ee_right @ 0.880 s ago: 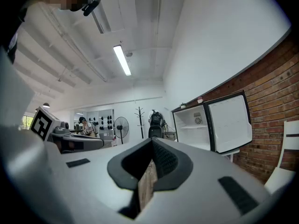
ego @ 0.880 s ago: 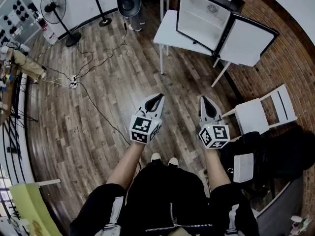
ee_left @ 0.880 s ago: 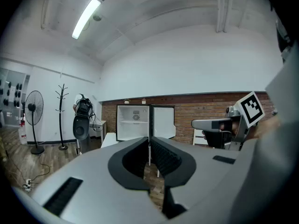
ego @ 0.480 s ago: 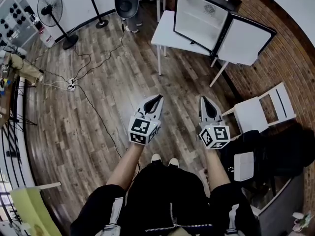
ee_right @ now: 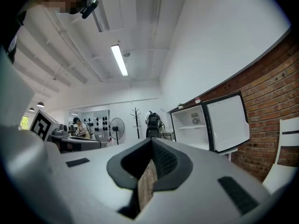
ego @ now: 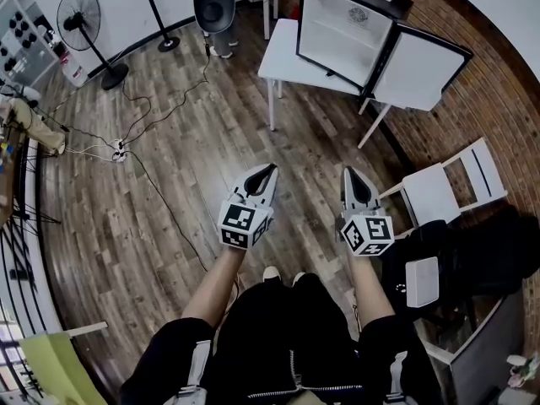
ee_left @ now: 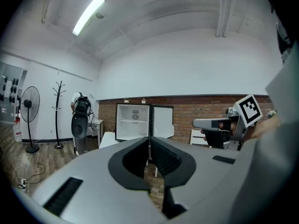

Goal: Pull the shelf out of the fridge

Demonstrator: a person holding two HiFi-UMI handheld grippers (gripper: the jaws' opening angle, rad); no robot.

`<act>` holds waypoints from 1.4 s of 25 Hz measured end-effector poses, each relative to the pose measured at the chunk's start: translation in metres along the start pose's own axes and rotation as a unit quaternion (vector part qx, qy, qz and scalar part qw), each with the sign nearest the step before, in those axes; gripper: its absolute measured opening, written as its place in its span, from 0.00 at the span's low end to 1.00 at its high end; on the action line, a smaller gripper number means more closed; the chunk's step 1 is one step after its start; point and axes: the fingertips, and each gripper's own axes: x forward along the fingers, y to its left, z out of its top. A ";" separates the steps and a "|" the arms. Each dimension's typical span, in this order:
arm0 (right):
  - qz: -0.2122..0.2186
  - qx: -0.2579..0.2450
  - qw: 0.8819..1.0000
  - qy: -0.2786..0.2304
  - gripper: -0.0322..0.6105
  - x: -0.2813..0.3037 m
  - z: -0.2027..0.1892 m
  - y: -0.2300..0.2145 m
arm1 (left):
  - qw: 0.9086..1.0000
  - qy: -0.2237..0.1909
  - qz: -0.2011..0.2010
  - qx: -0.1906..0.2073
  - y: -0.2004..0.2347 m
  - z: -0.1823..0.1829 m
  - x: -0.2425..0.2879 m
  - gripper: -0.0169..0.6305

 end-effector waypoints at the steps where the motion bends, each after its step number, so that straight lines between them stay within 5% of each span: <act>1: -0.002 -0.001 1.000 -0.001 0.06 0.000 -0.001 0.002 | 1.000 0.000 -0.003 0.001 0.002 -0.001 0.000 0.07; 16: -0.052 -0.014 0.999 0.000 0.05 0.021 -0.012 -0.030 | 0.999 -0.006 -0.035 0.012 0.028 -0.002 0.045 0.07; 35: -0.051 0.003 0.999 -0.001 0.05 0.197 0.007 -0.126 | 0.999 -0.002 -0.039 0.018 0.119 0.033 0.220 0.07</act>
